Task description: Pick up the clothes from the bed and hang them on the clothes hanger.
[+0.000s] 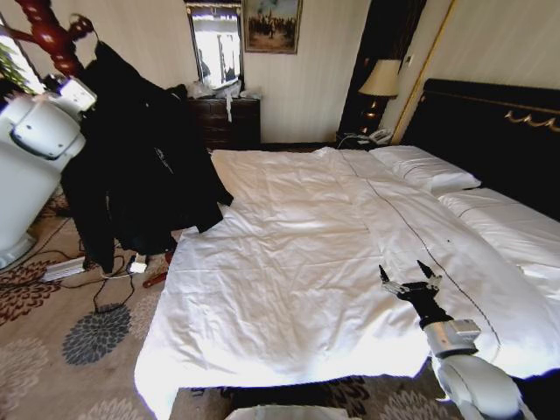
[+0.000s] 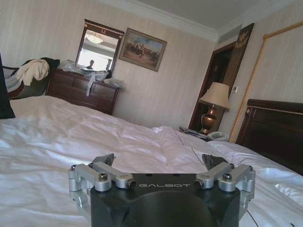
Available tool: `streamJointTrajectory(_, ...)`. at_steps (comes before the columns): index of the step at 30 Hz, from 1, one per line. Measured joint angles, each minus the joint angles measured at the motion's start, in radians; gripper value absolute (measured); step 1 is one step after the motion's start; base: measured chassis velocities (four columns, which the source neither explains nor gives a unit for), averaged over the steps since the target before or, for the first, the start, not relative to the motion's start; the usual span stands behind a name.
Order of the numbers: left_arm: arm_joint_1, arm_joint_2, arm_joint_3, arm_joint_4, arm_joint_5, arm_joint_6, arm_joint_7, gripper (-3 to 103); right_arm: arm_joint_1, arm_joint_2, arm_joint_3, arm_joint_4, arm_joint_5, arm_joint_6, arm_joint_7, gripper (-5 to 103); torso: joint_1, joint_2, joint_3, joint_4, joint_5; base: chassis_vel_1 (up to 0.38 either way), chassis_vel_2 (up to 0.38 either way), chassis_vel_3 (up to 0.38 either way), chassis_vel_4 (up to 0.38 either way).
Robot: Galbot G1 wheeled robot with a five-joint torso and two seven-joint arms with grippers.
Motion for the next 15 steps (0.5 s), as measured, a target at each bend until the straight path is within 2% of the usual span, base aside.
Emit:
streamJointTrajectory(14, 0.042, 0.032, -0.036, -0.044, 0.002, 0.017, -0.010, 22, 0.000, 0.000, 0.000, 0.000, 0.000, 0.000, 0.000, 100, 0.000, 0.000, 0.000, -0.0001, 0.0001, 0.000, 0.000, 0.000, 0.000)
streamJointTrajectory(15, 0.048, 0.034, -0.043, -0.045, 0.001, 0.017, -0.015, 26, 0.000, 0.000, 0.000, 0.000, 0.000, 0.000, 0.000, 100, 0.000, 0.000, 0.000, 0.0003, 0.0001, 0.000, 0.000, 0.000, 0.000)
